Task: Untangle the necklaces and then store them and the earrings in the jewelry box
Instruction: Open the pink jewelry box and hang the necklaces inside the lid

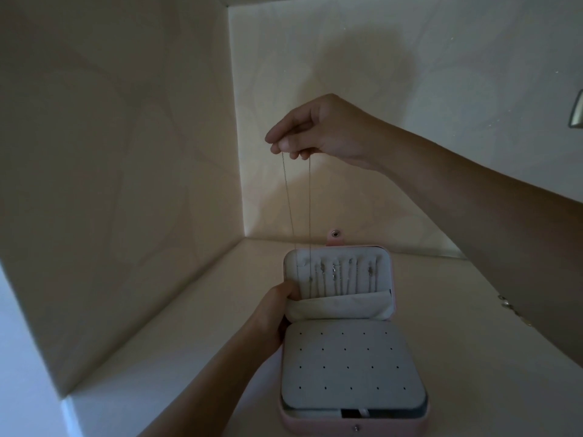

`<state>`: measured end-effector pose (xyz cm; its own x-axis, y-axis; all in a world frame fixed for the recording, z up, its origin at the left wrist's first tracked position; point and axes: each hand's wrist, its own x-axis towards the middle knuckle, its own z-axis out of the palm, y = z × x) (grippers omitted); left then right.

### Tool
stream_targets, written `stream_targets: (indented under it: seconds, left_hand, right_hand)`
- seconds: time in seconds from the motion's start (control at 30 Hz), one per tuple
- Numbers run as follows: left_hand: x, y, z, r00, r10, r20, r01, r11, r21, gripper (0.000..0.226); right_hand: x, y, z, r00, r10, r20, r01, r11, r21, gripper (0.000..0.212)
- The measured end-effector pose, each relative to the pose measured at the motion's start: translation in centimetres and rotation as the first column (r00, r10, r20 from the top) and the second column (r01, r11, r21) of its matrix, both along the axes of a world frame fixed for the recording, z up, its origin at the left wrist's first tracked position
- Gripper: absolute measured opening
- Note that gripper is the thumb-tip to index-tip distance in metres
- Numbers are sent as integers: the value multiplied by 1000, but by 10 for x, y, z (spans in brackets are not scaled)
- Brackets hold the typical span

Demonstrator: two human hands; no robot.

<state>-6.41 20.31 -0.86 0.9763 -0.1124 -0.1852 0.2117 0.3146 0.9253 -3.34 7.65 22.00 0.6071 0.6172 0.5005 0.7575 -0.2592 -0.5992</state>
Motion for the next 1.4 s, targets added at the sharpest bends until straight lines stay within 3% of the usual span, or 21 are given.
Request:
stream_targets:
  seconds: [0.1,0.23,0.43,0.53,0.6,0.7,0.83,0.87,0.97,1.07,1.27,1.4]
  left_hand:
    - [-3,-1,2,1000,-17,8,17,1000,-14,32]
    - [-2,-1,1,1000,-27,15,26,1000,12,27]
    - [-3,-2,2,999,-34,33,34,999,19,33]
    - [-3,-1,2,1000,16,18,-16,999,40,16]
    - [-3,-3,2,1000,7,18,-8,1000,29,19]
    - [-5,-3,3,999,-20,29,18,999,41,29]
    - [-6,-3,4,999,-14,34,12,999,40,19]
    - [-7,-3,5,1000,-5,26,4,999,48,14]
    - [-5,-3,2,999,-2,37,1,999,38,41]
    - [-6,-6,4,998,-25,54,23,999,25,47]
    - [-8,-4,7,998,-37,54,37,999,2,20]
    - [-9,-5,7,996,-65,56,65,998,3,29]
  right_hand:
    - [1,3,-6,999,-16,35,18,998,-56,17]
    - [6,0,-4,992,-93,90,95,995,-13,18]
    - [4,-1,-1,999,-38,14,39,997,-62,20]
    - [4,0,-8,999,-38,1,38,996,-83,20]
    - [5,0,-13,998,-55,10,56,995,-88,20]
    - [7,-2,-17,993,-106,59,108,993,-41,17]
    - [11,-8,-16,979,-179,93,179,984,11,14]
    - [10,-10,-17,979,-181,93,182,983,-10,14]
    - [5,-12,-21,980,-170,107,182,978,-105,14]
    - [-1,-14,-25,978,-167,126,186,970,-155,14]
    - [-17,-21,-52,995,-72,64,83,975,-204,19]
    - [-18,-22,-72,987,-123,99,149,930,-335,16]
